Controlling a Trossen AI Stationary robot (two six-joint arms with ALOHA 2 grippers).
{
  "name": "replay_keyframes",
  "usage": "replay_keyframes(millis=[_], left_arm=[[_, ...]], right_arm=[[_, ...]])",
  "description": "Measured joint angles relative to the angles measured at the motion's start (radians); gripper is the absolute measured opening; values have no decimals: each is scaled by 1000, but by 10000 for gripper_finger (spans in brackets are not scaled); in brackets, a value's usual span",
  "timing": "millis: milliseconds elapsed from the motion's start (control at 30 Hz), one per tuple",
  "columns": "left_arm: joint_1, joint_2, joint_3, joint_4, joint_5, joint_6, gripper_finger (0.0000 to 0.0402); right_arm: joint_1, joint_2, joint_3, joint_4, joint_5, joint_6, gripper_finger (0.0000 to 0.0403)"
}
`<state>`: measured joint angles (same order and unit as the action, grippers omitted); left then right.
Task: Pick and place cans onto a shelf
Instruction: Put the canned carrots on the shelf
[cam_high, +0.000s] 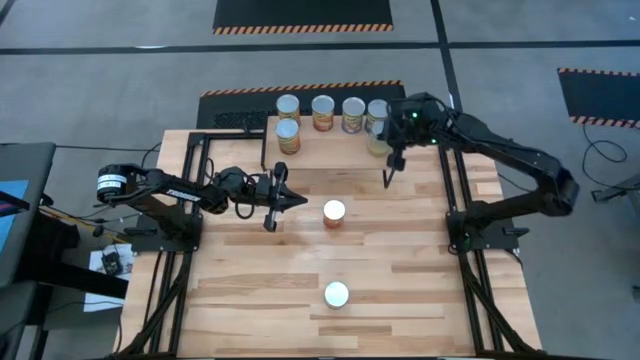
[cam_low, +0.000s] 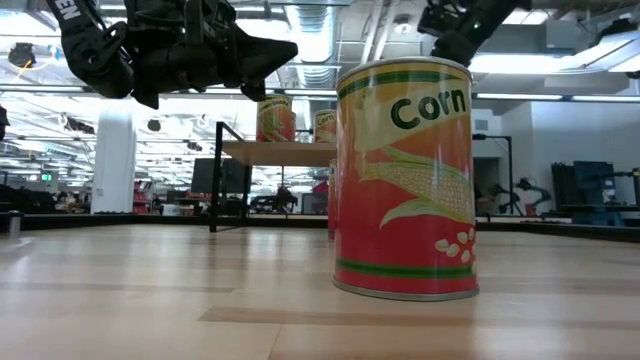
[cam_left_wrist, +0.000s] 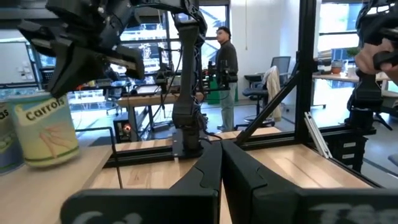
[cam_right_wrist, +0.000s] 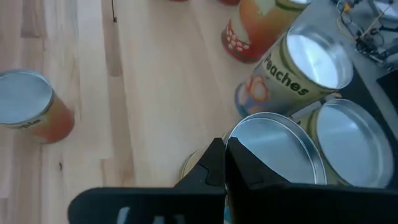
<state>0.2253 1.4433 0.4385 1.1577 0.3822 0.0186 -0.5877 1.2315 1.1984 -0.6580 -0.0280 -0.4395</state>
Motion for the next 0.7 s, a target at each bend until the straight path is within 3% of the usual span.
replay_keyframes(millis=[267, 700], left_arm=[[0, 0, 0, 1, -1, 0, 0], [0, 0, 0, 2, -1, 0, 0]], right_arm=[[-2, 52, 2, 21, 8, -4, 11], [9, 31, 0, 10, 11, 15, 15]])
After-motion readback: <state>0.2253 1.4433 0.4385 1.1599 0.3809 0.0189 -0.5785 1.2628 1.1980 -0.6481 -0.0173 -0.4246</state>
